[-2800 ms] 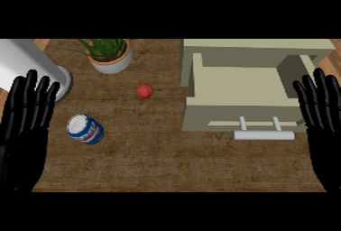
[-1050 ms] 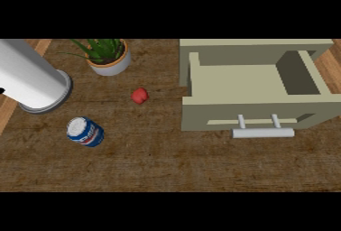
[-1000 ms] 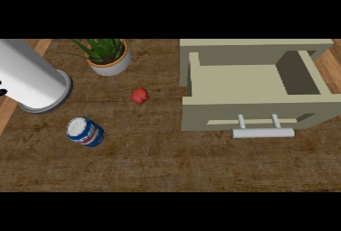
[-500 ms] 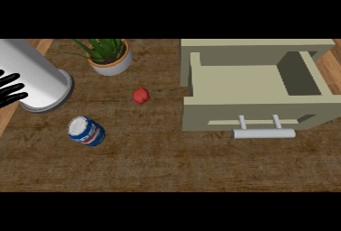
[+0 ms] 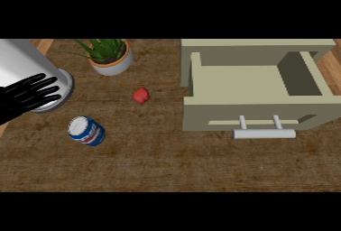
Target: Pick up the can, place it into the drawer and close the drawer
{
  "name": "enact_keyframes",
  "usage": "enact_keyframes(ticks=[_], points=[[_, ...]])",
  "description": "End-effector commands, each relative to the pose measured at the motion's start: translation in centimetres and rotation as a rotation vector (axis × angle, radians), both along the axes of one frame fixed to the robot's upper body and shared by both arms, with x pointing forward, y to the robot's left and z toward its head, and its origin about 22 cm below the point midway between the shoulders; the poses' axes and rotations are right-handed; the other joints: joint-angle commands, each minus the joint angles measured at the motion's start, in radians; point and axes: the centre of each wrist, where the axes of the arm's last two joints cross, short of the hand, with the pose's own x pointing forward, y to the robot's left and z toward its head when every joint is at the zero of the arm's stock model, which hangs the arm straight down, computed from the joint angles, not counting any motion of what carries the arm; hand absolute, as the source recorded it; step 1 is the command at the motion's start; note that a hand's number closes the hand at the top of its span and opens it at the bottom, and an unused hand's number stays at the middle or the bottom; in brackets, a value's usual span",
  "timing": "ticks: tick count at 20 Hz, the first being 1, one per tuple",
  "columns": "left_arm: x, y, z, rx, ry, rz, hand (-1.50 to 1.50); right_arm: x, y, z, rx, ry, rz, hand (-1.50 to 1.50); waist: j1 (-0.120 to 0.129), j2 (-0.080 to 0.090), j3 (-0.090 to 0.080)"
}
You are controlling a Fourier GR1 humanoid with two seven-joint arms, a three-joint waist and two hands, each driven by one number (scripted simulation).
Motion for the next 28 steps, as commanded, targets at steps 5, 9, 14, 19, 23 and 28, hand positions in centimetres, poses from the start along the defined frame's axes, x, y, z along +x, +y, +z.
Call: enact_keyframes(ticks=[5,9,14,19,23,28], points=[[0.1,-3.1,-4.4,0.045,0.011,0.010,-1.50,-0.2,-1.7,-0.4,0.012,-0.024,-0.003,-1.50,0.000,0.001,-0.001],[0.1,-3.1,-5.8,0.074,0.001,0.035,-1.50,-0.8,-1.0,0.9,0.013,0.003,-0.008,-1.50,0.000,0.001,-0.001],[0.2,-1.5,-8.0,0.076,-0.006,0.080,-1.50,-1.2,-1.8,0.5,0.005,0.009,0.026,-1.50,-0.005,0.003,-0.002],[-1.3,-2.3,-11.1,0.073,-0.001,0.132,-1.50,-0.6,-1.9,0.3,0.013,0.027,0.008,-1.50,0.000,0.004,-0.002],[-0.9,-1.2,-11.9,0.097,0.009,0.153,-1.50,-1.8,-0.7,1.1,0.008,-0.004,0.022,-1.50,-0.009,0.005,-0.002],[-0.1,-1.9,-13.1,0.128,0.016,0.174,-1.50,-1.5,-1.3,-0.4,0.004,-0.007,0.036,-1.50,-0.014,0.007,-0.002]])
